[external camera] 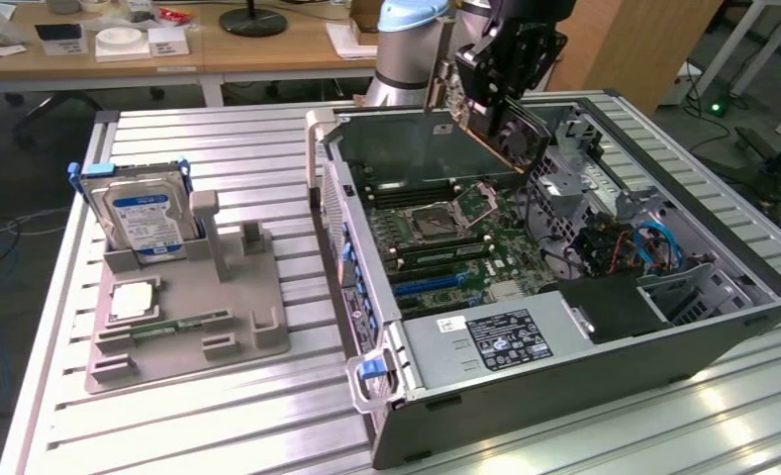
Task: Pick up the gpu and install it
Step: 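Insert the gpu into the slot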
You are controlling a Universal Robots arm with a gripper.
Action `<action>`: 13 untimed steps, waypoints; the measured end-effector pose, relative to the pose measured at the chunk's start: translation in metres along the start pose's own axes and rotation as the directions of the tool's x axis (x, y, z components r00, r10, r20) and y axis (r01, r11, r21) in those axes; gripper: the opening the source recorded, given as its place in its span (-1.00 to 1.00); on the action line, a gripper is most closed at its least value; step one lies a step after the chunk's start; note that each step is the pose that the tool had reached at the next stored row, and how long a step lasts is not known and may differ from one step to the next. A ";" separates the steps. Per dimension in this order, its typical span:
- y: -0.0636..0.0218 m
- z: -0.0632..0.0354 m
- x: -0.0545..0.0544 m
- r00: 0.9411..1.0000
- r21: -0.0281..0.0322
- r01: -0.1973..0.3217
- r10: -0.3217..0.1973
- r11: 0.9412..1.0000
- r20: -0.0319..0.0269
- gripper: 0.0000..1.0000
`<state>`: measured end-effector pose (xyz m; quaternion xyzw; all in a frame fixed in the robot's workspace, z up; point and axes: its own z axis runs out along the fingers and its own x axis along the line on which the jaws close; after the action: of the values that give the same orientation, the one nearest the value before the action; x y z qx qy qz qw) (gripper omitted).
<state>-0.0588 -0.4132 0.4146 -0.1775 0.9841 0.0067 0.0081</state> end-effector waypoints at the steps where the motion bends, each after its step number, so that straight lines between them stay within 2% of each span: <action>1: 0.0000 0.0000 0.000 1.000 0.000 0.006 -0.006 1.000 0.000 -0.44; 13: -0.0003 0.0000 0.000 0.997 -0.001 0.074 -0.074 0.997 -0.001 -0.44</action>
<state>-0.0588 -0.4135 0.4146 -0.2140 0.9768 0.0070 0.0079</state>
